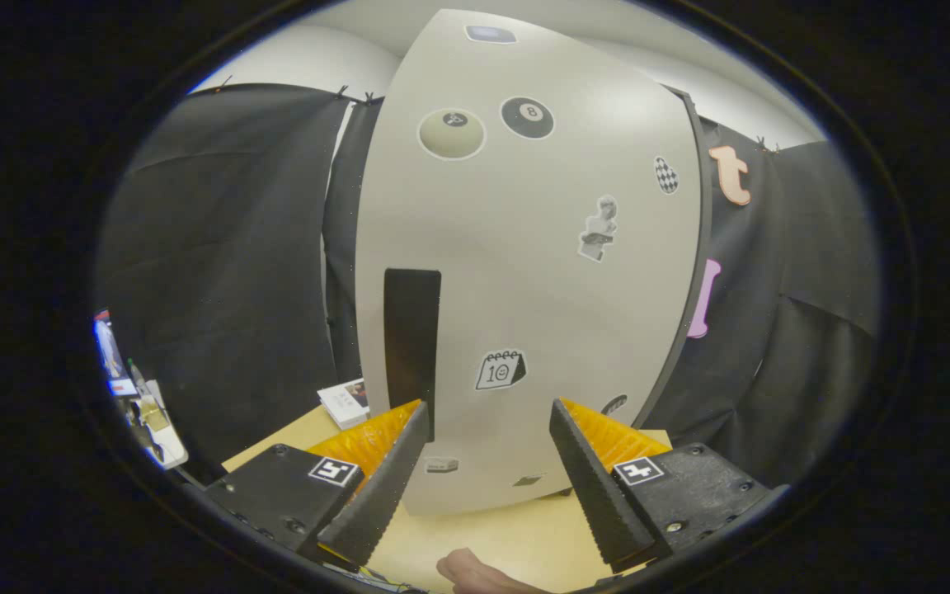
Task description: Open the shoe cabinet door, grab the shoes and put them into the shoe cabinet, then close the shoe cabinet door.
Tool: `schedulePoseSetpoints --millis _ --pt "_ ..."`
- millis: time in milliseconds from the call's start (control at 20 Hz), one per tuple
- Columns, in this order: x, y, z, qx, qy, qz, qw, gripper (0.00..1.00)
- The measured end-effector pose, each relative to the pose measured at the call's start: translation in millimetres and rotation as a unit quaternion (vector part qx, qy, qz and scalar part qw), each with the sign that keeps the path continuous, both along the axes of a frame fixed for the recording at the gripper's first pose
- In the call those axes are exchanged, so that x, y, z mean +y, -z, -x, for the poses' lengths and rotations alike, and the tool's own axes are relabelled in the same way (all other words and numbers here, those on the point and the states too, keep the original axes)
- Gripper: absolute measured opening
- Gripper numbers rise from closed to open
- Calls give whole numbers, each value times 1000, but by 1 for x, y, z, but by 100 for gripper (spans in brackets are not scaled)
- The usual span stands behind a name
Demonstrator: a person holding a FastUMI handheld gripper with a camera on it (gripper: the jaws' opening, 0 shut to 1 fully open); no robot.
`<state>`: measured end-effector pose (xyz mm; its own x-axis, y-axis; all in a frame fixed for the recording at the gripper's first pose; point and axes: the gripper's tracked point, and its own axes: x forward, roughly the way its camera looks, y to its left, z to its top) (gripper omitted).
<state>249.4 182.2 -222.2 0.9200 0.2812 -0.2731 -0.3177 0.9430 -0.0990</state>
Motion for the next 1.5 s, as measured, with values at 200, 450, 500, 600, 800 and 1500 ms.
schedulePoseSetpoints --millis 200,450,500,600,800,1500 --pt "11 -1 -13 4 6 -8 1000 97" --pt "27 -4 -39 2 7 -11 1000 97" --pt "30 -4 -44 4 9 -8 1000 97" --pt "37 -4 -55 6 12 -12 1000 97" --pt "45 -2 -64 14 19 -22 999 97" --pt "-41 -61 41 1 39 -72 997 97"
